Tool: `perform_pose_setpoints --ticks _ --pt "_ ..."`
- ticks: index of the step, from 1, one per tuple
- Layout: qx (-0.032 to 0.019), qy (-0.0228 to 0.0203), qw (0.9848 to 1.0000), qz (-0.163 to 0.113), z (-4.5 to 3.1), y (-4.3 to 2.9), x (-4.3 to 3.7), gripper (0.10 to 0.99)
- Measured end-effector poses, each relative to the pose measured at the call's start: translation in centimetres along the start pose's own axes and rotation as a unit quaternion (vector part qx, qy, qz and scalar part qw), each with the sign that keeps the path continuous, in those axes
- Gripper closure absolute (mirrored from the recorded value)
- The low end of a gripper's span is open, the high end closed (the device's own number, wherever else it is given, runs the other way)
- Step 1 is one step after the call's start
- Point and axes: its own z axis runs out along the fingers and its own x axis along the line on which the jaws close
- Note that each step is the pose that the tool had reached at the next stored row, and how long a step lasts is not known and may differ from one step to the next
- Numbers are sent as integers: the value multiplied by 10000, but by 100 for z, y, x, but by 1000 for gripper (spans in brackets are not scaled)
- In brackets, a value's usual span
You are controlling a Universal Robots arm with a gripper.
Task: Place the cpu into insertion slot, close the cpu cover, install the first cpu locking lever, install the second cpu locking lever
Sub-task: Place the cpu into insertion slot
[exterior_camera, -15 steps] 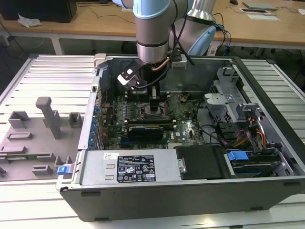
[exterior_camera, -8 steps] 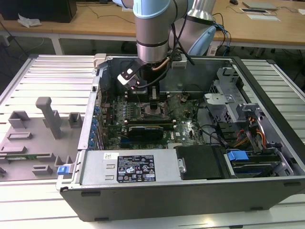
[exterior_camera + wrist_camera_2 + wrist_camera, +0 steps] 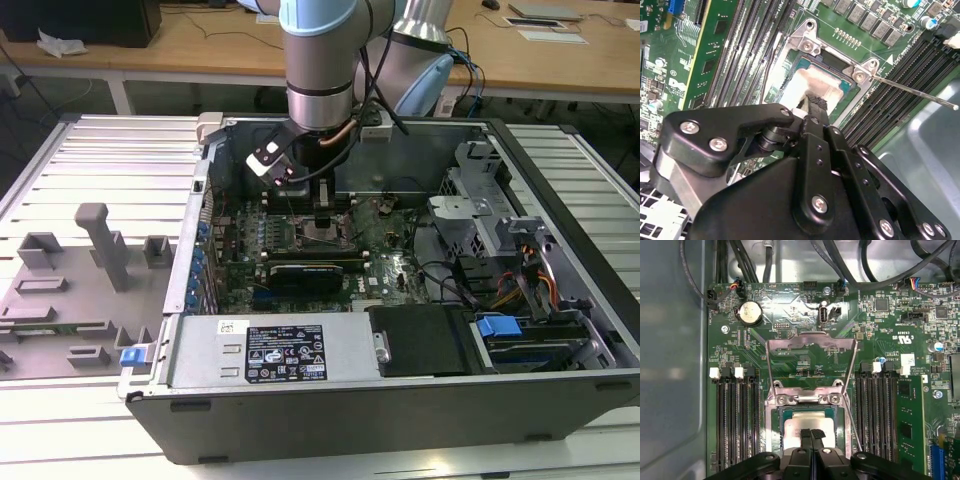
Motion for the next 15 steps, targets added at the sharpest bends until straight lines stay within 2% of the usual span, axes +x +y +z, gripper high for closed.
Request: perform_pose_setpoints --ticks 7,15 --pt "0 0 10000 0 -52 5 -1 980" --pt "-1 0 10000 0 -214 19 -5 980"
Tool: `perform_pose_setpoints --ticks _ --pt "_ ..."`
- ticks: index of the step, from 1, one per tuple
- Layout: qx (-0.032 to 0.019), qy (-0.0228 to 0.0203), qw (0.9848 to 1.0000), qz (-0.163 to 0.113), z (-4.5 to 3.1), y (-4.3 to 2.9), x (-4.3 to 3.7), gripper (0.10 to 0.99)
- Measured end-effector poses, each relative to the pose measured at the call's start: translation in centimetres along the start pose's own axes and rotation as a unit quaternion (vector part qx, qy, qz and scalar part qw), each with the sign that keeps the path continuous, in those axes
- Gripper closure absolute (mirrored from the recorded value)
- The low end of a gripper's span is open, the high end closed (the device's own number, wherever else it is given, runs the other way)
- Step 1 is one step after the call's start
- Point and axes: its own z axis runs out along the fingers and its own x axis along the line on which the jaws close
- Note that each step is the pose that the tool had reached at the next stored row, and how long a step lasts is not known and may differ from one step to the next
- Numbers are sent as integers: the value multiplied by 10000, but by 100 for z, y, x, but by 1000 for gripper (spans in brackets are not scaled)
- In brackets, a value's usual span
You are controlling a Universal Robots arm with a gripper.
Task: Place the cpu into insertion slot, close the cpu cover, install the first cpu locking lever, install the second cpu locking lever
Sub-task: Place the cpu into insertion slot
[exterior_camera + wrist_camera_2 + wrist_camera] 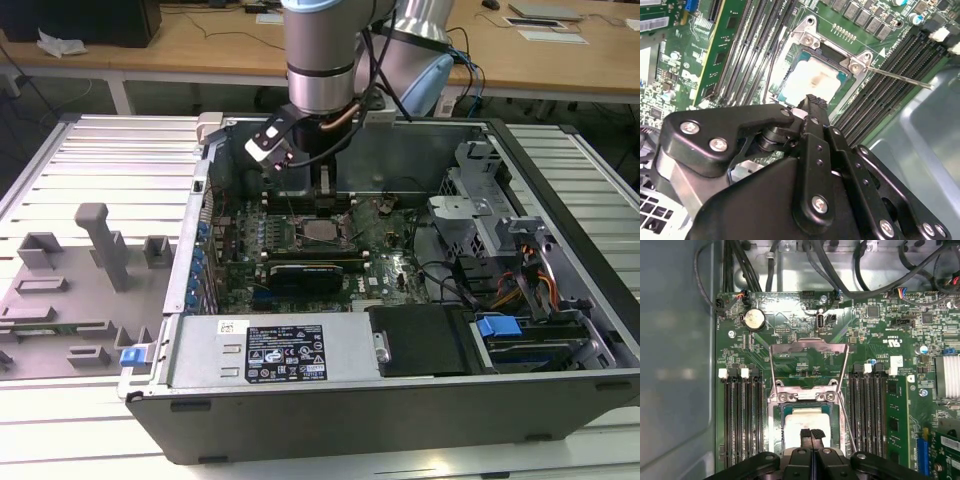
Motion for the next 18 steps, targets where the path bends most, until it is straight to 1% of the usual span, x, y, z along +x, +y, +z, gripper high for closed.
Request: perform_pose_setpoints --ticks 7,9,10,18 --pt "0 0 10000 0 -119 11 -3 980" --pt "0 0 10000 0 -157 14 -4 980" --pt "0 0 10000 0 -189 17 -5 980" --pt "0 0 10000 0 -203 18 -5 980"
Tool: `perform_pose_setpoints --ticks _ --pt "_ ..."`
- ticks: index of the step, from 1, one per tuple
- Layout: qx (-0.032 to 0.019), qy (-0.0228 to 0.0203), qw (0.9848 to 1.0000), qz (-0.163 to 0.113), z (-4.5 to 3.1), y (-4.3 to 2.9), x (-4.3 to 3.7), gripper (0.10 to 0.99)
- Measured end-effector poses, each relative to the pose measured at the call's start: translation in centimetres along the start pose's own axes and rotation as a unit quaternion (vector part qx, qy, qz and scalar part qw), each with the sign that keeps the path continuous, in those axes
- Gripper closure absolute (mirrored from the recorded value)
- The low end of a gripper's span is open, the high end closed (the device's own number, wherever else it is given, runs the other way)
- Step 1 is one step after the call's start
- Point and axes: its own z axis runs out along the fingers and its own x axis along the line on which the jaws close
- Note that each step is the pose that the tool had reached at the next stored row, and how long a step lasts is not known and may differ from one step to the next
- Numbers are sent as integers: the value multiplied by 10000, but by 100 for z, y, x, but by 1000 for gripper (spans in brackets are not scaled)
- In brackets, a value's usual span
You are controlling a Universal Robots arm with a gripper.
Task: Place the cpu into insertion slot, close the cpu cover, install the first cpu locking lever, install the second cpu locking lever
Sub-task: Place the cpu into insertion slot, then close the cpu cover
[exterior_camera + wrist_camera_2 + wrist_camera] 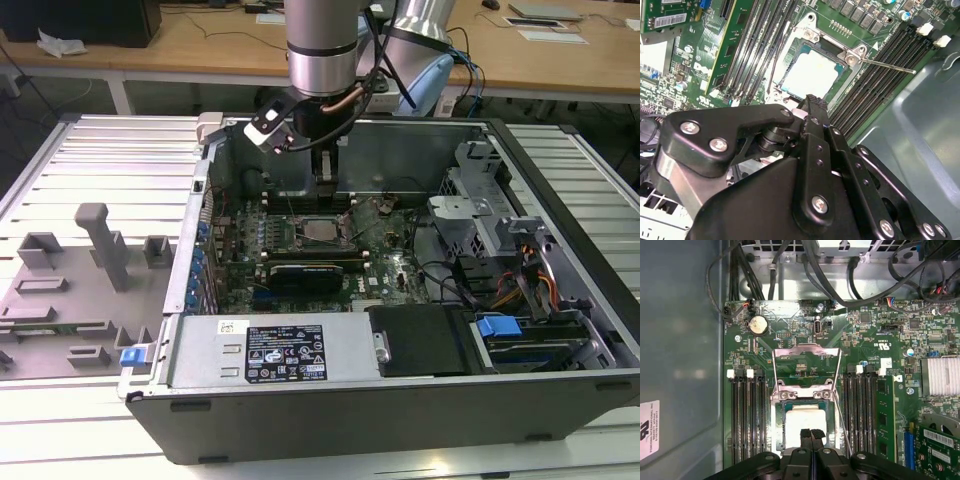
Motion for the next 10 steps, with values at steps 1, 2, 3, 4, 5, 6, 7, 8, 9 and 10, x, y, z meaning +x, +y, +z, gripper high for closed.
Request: perform_pose_setpoints --ticks 1,2,3,4,5,6,7,8,9,10 --pt "0 0 10000 0 0 0 0 980" --pt "0 0 10000 0 0 0 0 980" --pt "0 0 10000 0 -1 0 0 980" --pt "0 0 10000 0 -1 0 0 980" --pt "0 0 10000 0 -2 0 0 980" --pt "0 0 10000 0 -3 0 0 980" --pt "0 0 10000 0 -3 0 0 980" --pt "0 0 10000 0 -4 0 0 980" --pt "0 0 10000 0 -5 1 0 980" --pt "0 0 10000 0 -7 1 0 980"
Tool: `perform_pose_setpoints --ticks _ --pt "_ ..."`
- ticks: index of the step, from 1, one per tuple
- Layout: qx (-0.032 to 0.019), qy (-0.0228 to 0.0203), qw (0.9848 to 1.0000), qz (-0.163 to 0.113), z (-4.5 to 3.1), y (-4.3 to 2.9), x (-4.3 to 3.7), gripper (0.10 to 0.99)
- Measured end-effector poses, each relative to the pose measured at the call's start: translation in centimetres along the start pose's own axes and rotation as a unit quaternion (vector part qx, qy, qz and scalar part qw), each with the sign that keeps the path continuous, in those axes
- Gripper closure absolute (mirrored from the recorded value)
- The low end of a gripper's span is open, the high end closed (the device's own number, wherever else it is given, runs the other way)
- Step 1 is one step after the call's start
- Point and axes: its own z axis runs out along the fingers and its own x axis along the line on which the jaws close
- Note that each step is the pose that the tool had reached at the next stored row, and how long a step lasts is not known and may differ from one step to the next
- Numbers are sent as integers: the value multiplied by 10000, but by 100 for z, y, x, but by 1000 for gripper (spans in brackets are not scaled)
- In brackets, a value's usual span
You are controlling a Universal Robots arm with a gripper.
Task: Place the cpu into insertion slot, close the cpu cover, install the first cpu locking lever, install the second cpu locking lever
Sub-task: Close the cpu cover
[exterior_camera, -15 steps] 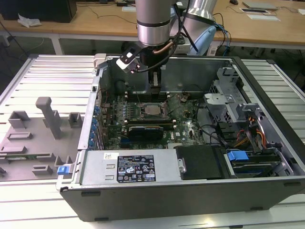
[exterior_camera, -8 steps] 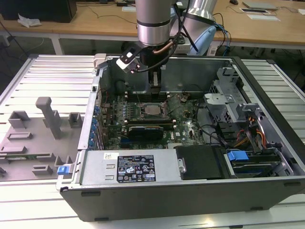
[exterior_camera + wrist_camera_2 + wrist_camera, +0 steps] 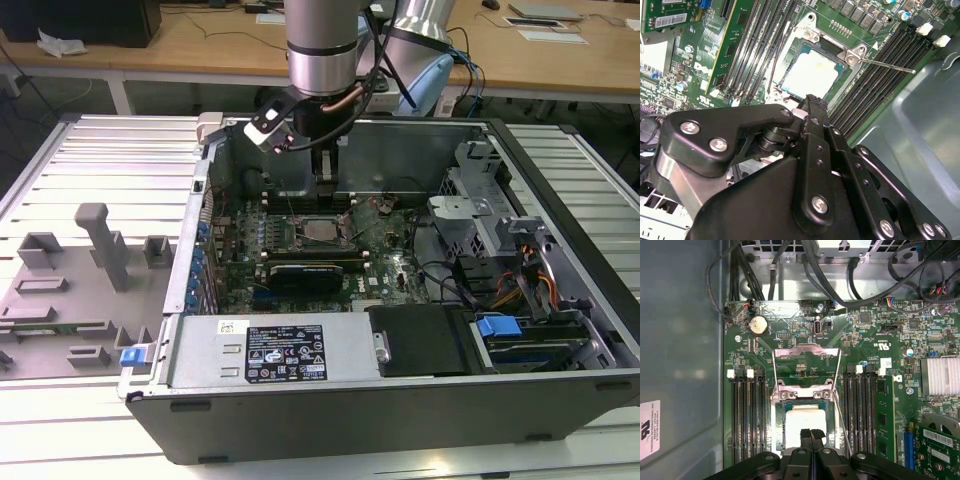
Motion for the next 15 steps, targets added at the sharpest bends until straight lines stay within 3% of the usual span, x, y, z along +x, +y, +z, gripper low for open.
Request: perform_pose_setpoints --ticks 7,15 --pt "3 -1 10000 -1 -38 7 -1 980" --pt "3 -1 10000 0 -26 144 2 980"
